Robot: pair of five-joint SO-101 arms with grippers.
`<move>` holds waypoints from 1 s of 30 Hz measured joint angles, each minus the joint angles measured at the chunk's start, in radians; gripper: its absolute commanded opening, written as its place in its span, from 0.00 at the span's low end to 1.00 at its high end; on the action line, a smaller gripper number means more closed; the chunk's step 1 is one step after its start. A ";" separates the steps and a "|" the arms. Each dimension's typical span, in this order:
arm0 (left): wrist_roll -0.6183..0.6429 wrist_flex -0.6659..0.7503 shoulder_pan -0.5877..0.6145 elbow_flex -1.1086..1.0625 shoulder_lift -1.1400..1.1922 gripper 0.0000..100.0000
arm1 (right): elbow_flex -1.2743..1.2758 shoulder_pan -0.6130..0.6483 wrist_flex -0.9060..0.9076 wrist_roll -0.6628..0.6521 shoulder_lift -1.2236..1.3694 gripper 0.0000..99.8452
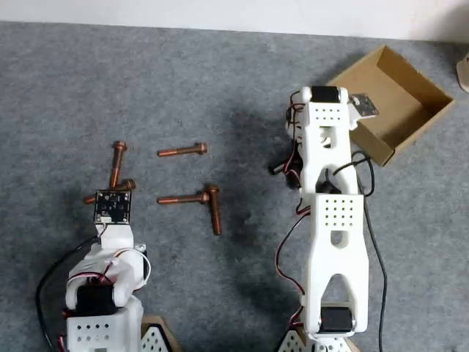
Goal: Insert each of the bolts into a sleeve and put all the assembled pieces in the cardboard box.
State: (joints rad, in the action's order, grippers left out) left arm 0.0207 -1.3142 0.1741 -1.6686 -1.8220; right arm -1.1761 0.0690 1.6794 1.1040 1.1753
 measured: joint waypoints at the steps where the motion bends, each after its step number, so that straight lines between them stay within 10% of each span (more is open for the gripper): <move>1: 0.000 0.000 0.000 0.000 0.000 0.01 | 0.000 0.000 0.000 -0.003 0.000 0.09; 14: 0.000 0.037 0.000 0.130 0.048 0.01 | 0.000 0.002 -0.009 -0.006 0.000 0.09; 30: -0.100 0.038 -0.040 0.703 1.066 0.01 | 0.000 0.002 -0.009 -0.009 0.000 0.09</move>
State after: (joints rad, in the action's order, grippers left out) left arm -0.0790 -1.2758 0.1343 -0.9659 -0.7557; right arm -1.1761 0.0706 1.6701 1.0948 1.1753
